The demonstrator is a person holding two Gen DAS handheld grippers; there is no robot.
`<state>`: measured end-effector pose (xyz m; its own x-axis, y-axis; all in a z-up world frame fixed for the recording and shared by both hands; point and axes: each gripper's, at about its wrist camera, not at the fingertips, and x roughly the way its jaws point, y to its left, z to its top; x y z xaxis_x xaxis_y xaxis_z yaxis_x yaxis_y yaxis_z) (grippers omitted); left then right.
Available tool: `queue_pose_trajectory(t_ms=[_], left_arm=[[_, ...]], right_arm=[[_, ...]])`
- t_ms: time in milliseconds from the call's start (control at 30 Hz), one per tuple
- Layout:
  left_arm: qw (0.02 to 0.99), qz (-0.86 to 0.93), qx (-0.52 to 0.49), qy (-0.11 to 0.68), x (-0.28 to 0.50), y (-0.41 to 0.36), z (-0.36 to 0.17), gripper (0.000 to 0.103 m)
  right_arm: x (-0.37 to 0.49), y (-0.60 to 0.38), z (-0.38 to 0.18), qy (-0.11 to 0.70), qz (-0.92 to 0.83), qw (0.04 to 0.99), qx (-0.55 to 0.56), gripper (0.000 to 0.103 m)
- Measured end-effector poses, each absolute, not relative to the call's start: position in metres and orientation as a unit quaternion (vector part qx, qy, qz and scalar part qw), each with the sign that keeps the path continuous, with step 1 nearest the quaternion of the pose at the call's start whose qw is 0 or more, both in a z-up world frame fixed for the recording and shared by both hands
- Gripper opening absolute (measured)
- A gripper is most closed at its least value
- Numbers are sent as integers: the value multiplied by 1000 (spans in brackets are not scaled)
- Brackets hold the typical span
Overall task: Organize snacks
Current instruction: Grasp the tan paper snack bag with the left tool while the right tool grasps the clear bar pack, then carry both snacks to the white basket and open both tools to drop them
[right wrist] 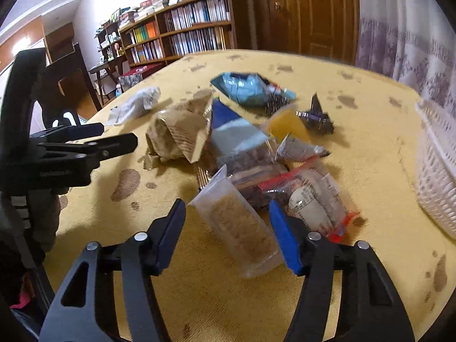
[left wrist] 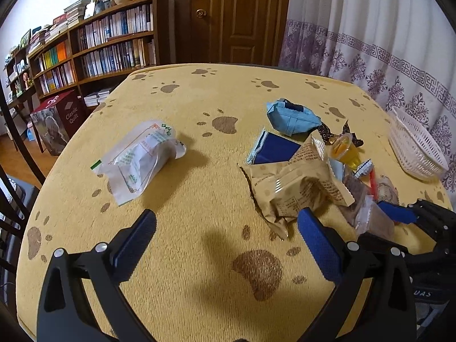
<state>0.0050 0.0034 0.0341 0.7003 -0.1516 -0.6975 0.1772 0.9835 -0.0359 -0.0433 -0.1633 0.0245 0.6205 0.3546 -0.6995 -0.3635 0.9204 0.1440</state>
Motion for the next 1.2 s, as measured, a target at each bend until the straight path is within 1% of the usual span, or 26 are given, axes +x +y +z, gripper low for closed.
queue_pose_trajectory(t_ms=[67,100,133,233,400,533,700,833,900,933,967,1000,1067,1200], left_arm=[[922,-92,19,376,6,2,34,98],[921,-96,22,376,7,0,34,98],[921,-102,25,375,8,-3,34,98],[920,-122,42,370,10,-14,35,98],[913,-155,63,373,20,-34,37,98],[901,-174,19,398,36,-42,40,98],[890,-133,-43,434,58,-44,31,98],[878,-114,-56,461,65,-47,15,98],[881,-109,-52,457,63,-48,14,98],[883,-110,-49,454,62,-48,15,95],[882,-115,-50,453,61,-47,15,83],[880,-130,-62,452,58,-45,17,76],[880,-128,-67,452,55,-41,19,73],[882,-128,-74,447,42,-29,24,70]], right_arm=[[-46,-163,24,387,192,902,-14,54],[-47,-163,23,389,182,903,-18,47],[-48,-164,23,392,175,903,-18,42],[-52,-175,22,399,167,902,7,33],[-56,-186,18,403,167,899,38,31],[-55,-187,17,405,168,898,43,31],[-57,-186,17,404,167,898,42,31],[-57,-185,17,404,167,898,41,31],[-57,-185,16,404,167,898,41,31],[-57,-186,16,404,168,898,43,31],[-57,-186,17,404,169,898,46,31],[-57,-187,17,403,170,898,48,31],[-59,-189,18,399,175,899,52,29],[-64,-194,23,386,188,900,69,28]])
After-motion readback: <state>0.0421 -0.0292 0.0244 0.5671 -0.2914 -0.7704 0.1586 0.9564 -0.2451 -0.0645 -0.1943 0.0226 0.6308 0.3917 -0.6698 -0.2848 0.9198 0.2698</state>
